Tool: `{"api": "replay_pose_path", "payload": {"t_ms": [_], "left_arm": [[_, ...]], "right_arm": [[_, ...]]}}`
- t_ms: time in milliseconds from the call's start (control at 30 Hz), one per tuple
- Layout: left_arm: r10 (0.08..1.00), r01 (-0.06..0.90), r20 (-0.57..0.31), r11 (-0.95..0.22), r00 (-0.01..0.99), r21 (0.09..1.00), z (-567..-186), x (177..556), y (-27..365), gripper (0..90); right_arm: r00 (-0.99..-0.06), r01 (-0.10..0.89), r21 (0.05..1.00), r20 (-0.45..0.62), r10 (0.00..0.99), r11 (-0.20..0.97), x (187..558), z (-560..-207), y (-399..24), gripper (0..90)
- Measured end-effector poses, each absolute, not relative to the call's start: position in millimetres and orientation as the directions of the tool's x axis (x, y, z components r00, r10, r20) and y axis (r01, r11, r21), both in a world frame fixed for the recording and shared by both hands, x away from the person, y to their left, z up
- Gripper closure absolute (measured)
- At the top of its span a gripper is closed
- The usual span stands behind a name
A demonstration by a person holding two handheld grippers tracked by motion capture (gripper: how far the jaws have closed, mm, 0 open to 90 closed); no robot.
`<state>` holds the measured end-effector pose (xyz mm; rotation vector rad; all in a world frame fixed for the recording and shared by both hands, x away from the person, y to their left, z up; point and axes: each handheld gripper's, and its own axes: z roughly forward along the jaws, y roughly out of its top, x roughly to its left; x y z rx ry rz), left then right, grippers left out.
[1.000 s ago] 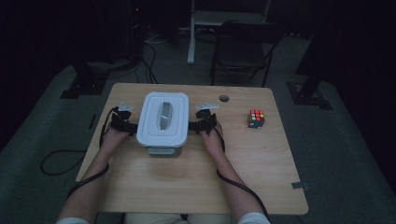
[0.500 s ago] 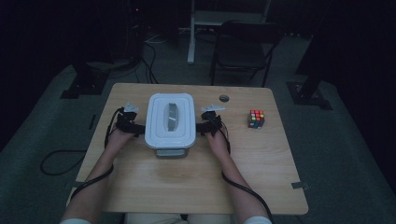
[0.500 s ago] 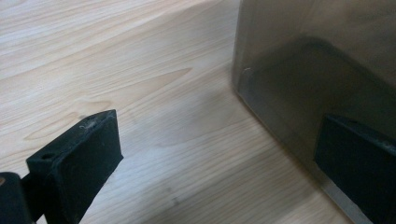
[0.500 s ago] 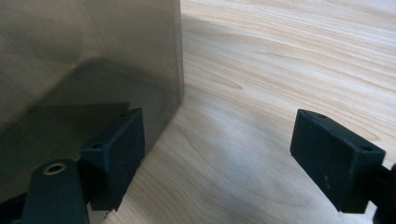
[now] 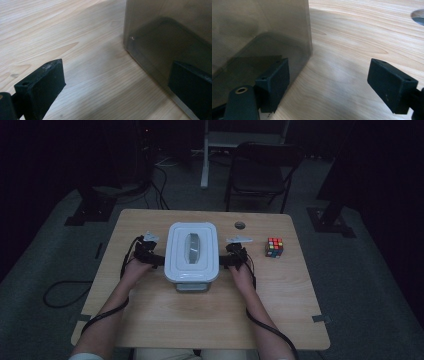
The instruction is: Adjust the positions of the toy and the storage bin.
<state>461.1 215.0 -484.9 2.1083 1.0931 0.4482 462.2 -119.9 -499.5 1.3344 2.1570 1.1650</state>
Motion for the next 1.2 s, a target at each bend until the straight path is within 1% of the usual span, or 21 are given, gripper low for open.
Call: {"api": "replay_pose_path", "payload": {"t_ms": [233, 567, 733, 1067, 1200], "left_arm": [[0.799, 0.557, -0.007, -0.413, 0.602, 0.721, -483.9, 457.7, 202.1, 1.7], [0.773, 0.546, -0.018, -0.431, 0.634, 0.718, -484.4, 449.4, 183.3, 1.7], [0.761, 0.544, -0.032, -0.433, 0.648, 0.719, -485.4, 445.4, 175.1, 1.7], [0.736, 0.532, -0.027, -0.462, 0.676, 0.709, -483.7, 435.2, 158.1, 1.7], [0.727, 0.527, -0.029, -0.469, 0.686, 0.709, -483.9, 431.3, 153.9, 1.7]], "right_arm": [[-0.487, 0.577, 0.792, 0.135, 0.863, 0.201, 452.9, -500.7, -134.5, 17.7], [-0.470, 0.585, 0.791, 0.153, 0.869, 0.177, 437.4, -501.9, -154.4, 17.8], [-0.462, 0.589, 0.789, 0.152, 0.874, 0.174, 431.6, -501.5, -164.0, 17.8], [-0.455, 0.605, 0.775, 0.148, 0.878, 0.182, 415.6, -499.0, -179.7, 18.7], [-0.450, 0.620, 0.766, 0.170, 0.877, 0.170, 410.0, -498.9, -185.6, 19.4]]}}
